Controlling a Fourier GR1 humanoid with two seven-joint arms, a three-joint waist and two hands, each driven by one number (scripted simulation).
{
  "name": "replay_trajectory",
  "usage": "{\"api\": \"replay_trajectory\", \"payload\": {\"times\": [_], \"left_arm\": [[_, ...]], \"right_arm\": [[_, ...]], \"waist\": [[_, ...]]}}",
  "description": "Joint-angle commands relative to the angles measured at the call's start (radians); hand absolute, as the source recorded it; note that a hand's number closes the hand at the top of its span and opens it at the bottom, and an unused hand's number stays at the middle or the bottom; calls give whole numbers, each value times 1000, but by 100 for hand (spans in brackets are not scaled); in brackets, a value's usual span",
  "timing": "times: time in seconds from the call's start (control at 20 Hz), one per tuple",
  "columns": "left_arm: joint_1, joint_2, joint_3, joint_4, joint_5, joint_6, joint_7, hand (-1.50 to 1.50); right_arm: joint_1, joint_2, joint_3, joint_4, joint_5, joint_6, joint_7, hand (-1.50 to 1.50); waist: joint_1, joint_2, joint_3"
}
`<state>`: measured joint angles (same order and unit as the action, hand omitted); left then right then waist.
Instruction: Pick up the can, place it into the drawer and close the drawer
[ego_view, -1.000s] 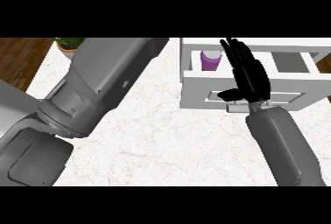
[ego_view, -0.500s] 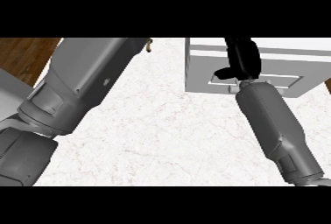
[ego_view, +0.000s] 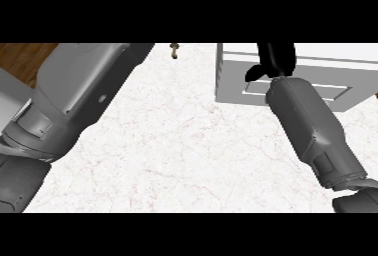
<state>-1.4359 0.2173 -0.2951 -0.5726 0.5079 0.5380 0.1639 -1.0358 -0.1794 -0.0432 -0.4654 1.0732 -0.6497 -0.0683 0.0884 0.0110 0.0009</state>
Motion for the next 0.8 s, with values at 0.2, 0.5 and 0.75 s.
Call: {"api": "replay_trajectory", "payload": {"times": [0.2,0.5,0.75], "left_arm": [[60,66,-15,-132,-7,-27,76,-150],[155,83,-17,-208,-2,-39,67,-150],[180,117,-17,-301,8,-38,124,-150]], "right_arm": [[-140,-21,-59,114,-21,-38,-16,-150],[-179,0,-141,93,-132,6,-130,-150],[-212,-22,-172,111,-152,30,-164,-150]], "waist": [[30,6,0],[37,5,2],[46,-5,1]]}}
